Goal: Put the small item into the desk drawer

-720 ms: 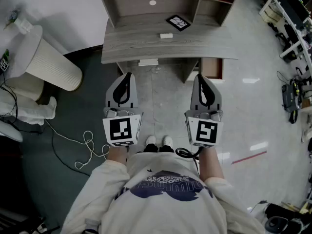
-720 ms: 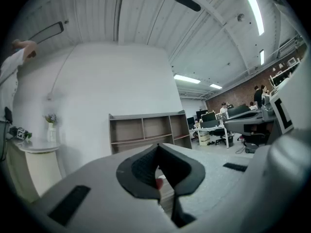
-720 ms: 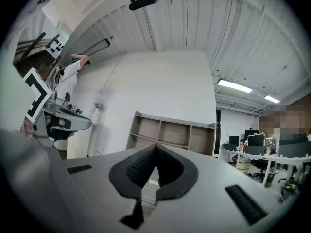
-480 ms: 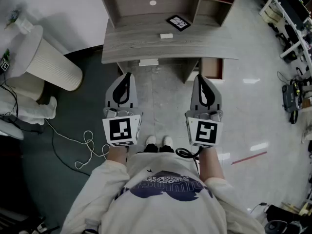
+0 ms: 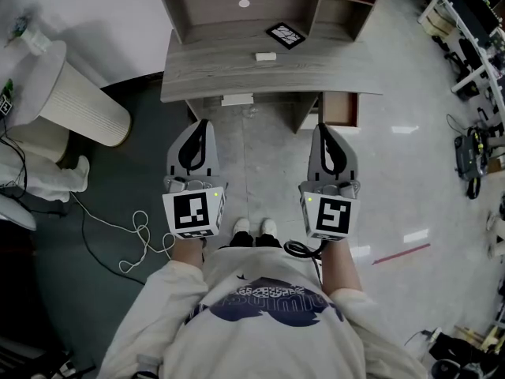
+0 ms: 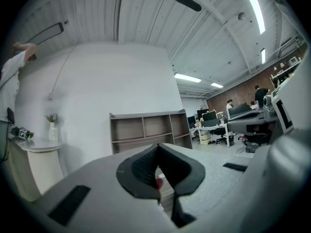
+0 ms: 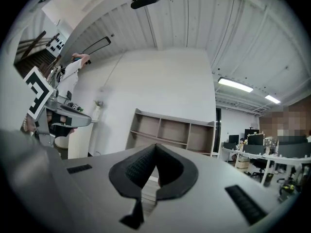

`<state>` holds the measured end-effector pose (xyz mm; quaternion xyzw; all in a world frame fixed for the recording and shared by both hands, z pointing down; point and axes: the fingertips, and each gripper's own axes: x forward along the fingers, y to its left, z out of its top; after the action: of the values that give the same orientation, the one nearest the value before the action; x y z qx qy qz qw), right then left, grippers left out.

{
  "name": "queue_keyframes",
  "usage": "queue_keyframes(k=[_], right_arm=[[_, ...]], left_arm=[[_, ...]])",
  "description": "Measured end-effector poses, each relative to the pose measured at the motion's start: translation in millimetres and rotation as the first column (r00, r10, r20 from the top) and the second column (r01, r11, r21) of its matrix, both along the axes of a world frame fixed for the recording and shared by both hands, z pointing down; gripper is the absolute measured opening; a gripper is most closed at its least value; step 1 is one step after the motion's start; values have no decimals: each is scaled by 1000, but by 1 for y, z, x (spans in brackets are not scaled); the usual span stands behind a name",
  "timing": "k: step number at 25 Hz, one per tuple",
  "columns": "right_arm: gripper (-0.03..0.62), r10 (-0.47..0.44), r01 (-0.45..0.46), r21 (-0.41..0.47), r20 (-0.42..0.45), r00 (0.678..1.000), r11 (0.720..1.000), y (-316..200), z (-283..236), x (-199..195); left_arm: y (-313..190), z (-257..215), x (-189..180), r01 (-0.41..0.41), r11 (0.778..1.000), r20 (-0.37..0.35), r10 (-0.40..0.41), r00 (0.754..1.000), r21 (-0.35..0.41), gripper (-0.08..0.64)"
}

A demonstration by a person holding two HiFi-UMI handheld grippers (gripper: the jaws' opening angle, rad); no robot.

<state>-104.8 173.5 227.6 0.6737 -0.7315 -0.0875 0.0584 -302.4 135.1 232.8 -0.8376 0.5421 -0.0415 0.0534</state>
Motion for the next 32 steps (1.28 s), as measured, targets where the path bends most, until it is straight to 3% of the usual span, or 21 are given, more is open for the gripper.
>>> queue_keyframes(k=[4, 9, 12, 15, 18, 21, 32], right_arm=[[-3, -3, 5, -22, 94, 996, 1000, 1, 5, 15], [-3, -26, 23, 13, 263, 964, 1000, -1, 2, 38], [11, -33, 33, 5, 260, 965, 999, -2, 6, 49], [82, -56, 59, -5, 267, 962, 998, -5, 10, 57], [104, -71, 76, -9, 267, 961, 997, -7, 14, 66], [112, -82, 88, -12, 269, 960, 996, -9, 15, 76], [114, -54, 63, -24, 279, 959, 998, -35, 24, 97]], left_arm=[[-2, 3, 1, 6, 1000, -2, -6, 1000, -18, 8], [-9, 2, 3, 19, 999, -10, -20, 1000, -26, 8], [-13, 1, 3, 44, 999, -20, -44, 999, -26, 8], [-17, 5, 11, 36, 998, -25, -37, 999, -44, 11], [-19, 10, 25, 4, 997, -28, -6, 1000, -71, 87], [-18, 12, 35, -2, 997, -19, 1, 1000, -78, 127], [-42, 16, 20, 41, 995, -18, -43, 999, -90, 129]])
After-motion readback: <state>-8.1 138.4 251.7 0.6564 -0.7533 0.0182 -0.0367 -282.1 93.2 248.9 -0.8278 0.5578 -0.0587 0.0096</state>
